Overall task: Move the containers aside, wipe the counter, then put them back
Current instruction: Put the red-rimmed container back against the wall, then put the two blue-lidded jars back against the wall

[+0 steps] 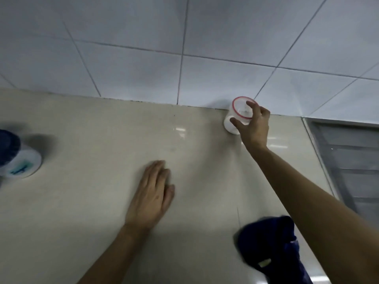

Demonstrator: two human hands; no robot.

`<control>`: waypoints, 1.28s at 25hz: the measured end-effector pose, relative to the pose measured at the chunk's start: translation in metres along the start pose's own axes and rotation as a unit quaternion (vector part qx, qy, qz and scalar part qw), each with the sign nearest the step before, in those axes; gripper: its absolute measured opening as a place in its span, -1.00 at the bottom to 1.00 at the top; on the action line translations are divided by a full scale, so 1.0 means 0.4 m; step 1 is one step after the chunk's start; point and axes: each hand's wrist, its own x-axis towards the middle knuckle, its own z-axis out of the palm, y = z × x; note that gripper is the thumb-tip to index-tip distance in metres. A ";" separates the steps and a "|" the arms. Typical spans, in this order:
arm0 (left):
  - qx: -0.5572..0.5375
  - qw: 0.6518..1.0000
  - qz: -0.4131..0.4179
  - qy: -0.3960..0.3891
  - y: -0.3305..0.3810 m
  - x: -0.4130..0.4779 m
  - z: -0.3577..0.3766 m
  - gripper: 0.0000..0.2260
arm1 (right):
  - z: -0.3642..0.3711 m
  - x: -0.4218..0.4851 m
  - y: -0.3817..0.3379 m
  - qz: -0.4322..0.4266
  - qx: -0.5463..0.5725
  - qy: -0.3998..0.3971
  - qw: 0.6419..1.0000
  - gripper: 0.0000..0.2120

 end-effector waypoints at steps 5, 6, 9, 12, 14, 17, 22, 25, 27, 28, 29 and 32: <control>-0.016 0.999 -0.028 -0.013 0.010 0.009 -0.003 -0.56 | 0.009 0.045 0.029 0.015 -0.015 0.043 0.999 -0.37; -0.015 0.999 -0.025 -0.013 0.011 0.009 -0.003 -0.57 | 0.010 0.050 0.031 0.015 -0.025 0.047 0.998 -0.36; -0.012 1.000 -0.024 -0.012 0.008 0.010 -0.004 -0.58 | 0.011 0.057 0.037 0.012 -0.056 0.035 0.998 -0.32; -0.007 1.000 -0.022 0.002 0.002 0.004 -0.001 -0.60 | 0.002 0.035 0.025 0.015 -0.088 0.016 0.996 -0.20; -0.001 1.000 -0.004 0.010 0.005 0.012 0.003 -0.63 | -0.017 -0.003 0.010 -0.008 -0.126 0.053 0.991 -0.17; -0.031 0.999 -0.015 0.010 -0.001 0.010 -0.008 -0.68 | -0.026 -0.102 -0.046 -0.105 -0.141 0.061 0.983 -0.31; -0.181 0.972 -0.149 -0.004 -0.080 -0.090 -0.130 -0.55 | 0.067 -0.289 -0.199 -0.238 -0.129 -0.144 0.952 -0.49; -0.177 0.974 -0.141 0.013 -0.198 -0.209 -0.255 -0.59 | 0.182 -0.385 -0.315 -0.285 -0.120 -0.224 0.924 -0.52; -0.170 0.972 -0.155 0.056 -0.293 -0.262 -0.361 -0.59 | 0.267 -0.442 -0.425 -0.299 -0.106 -0.269 0.910 -0.51; -0.163 0.970 -0.162 0.083 -0.338 -0.273 -0.414 -0.60 | 0.307 -0.466 -0.484 -0.313 -0.099 -0.283 0.901 -0.48; -0.140 0.968 -0.171 0.116 -0.384 -0.276 -0.460 -0.61 | 0.347 -0.486 -0.542 -0.322 -0.090 -0.297 0.895 -0.43; -0.032 0.947 -0.255 0.191 -0.514 -0.260 -0.552 -0.53 | 0.449 -0.534 -0.710 -0.286 -0.050 -0.376 0.880 -0.13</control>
